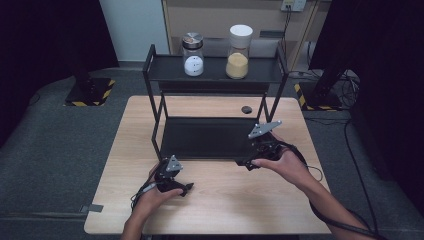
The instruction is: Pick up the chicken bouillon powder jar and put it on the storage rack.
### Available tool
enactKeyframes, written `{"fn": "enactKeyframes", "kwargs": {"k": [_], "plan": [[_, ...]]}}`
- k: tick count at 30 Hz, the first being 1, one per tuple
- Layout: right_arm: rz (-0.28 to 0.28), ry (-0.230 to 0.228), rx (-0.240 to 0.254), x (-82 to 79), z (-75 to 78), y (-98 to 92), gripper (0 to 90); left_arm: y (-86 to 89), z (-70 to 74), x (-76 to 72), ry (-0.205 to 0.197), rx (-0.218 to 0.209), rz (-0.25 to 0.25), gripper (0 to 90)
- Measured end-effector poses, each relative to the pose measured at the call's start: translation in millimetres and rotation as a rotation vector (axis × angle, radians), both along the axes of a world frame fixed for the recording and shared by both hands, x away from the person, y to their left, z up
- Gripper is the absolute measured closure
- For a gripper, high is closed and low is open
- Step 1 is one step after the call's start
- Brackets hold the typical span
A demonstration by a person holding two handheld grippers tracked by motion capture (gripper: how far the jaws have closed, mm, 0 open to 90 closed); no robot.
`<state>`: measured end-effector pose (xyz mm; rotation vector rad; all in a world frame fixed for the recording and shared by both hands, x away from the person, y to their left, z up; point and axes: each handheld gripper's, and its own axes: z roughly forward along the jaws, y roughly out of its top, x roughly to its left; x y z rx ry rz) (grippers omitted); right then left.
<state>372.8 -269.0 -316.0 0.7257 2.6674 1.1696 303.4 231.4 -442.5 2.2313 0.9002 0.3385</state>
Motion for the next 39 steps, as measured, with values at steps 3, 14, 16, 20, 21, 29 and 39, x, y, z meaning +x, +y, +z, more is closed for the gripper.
{"fn": "enactKeyframes", "kwargs": {"k": [3, 14, 16, 20, 21, 29, 39], "plan": [[0.0, 0.01, -0.01, -2.5, -6.8, 0.8, 6.3, 0.0, 0.0, 0.0, 0.0, 0.0, 0.0, 0.0], [0.013, 0.012, -0.029, -11.5, -18.4, -0.1, 6.4, -0.3, 0.0, -0.2, 0.0, 0.0, 0.001, 0.0], [0.011, 0.02, -0.031, -13.8, -23.5, -1.8, 6.4, -0.3, 0.1, -0.1, 0.0, 0.001, 0.001, 0.0], [0.014, 0.023, -0.028, -16.5, -28.7, -5.0, 6.4, -0.6, 0.1, -0.3, 0.0, 0.001, 0.003, 0.0], [0.02, 0.022, -0.029, -17.4, -29.9, -5.6, 6.5, -0.6, 0.1, -0.3, 0.0, 0.001, 0.003, 0.0], [0.014, 0.032, -0.011, -24.1, -41.0, -12.9, 7.3, -0.6, 0.0, -0.4, 0.0, 0.001, 0.003, 0.0], [0.003, 0.052, -0.003, -30.4, -56.2, -24.4, 8.3, -0.6, 0.0, -0.4, 0.0, 0.0, 0.004, 0.0]]}}
